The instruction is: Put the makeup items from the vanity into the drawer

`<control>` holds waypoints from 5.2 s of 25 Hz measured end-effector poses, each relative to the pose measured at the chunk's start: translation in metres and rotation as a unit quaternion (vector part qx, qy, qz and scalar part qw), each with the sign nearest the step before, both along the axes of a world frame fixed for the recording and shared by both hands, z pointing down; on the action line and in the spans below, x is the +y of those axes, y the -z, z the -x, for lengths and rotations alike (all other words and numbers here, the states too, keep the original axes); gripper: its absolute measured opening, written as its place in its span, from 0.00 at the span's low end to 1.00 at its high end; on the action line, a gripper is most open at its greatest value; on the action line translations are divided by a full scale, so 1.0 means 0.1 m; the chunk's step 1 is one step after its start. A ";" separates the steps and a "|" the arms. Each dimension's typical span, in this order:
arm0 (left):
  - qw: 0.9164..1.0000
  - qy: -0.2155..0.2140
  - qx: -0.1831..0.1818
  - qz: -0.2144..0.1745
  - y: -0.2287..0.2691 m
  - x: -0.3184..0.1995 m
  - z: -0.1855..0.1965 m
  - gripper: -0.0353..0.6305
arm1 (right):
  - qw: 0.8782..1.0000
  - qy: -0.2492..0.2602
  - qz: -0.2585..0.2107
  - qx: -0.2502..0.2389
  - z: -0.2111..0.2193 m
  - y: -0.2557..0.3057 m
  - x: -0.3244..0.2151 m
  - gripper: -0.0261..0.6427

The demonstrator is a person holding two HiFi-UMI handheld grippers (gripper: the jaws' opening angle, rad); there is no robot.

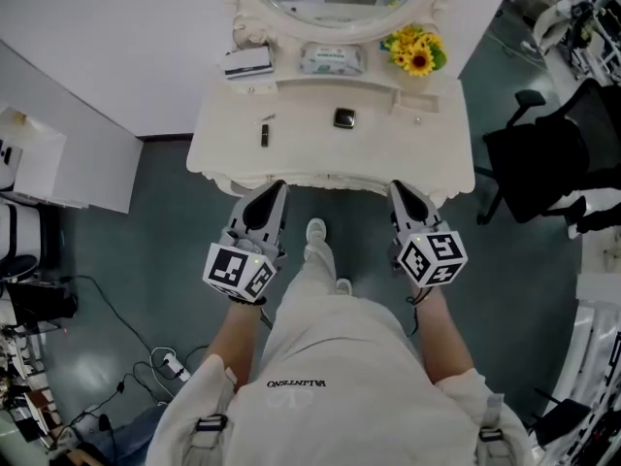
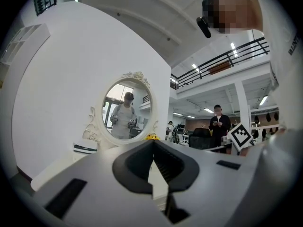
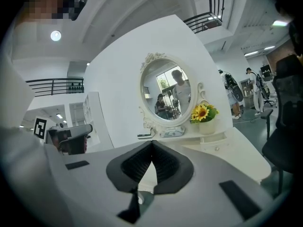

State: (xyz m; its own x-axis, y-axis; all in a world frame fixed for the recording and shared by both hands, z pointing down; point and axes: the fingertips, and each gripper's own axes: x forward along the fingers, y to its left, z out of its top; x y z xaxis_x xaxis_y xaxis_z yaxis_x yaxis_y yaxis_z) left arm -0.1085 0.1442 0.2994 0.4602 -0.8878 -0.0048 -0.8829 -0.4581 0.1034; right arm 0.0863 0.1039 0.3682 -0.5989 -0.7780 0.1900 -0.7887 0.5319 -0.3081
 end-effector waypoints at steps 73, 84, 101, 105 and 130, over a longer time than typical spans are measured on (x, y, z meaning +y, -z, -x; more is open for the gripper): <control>0.956 -0.071 -0.010 0.283 -2.57 -3.47 0.10 0.06 | 0.924 -0.034 0.356 0.136 1.09 -2.57 -2.92 0.81; 0.952 -0.057 0.000 0.300 -2.73 -3.51 0.17 0.06 | 0.913 -0.040 0.374 0.159 1.16 -2.71 -2.98 0.80; 0.950 -0.046 0.016 0.310 -2.77 -3.57 0.36 0.06 | 0.887 -0.056 0.399 0.226 1.24 -2.83 -3.01 0.77; 0.949 -0.043 0.017 0.311 -2.78 -3.57 0.41 0.06 | 0.880 -0.066 0.400 0.249 1.22 -2.87 -3.00 0.73; 0.948 -0.047 0.026 0.314 -2.74 -3.54 0.39 0.06 | 0.879 -0.067 0.395 0.257 1.23 -2.76 -2.96 0.55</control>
State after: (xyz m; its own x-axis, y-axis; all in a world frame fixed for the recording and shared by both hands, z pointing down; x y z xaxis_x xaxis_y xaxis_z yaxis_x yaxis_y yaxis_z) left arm -0.1471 -0.2093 0.5738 0.5504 -0.6785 0.4864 -0.8277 -0.3672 0.4244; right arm -0.0371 -0.1918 0.6442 -0.1879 -0.3384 0.9221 -0.9713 0.2033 -0.1233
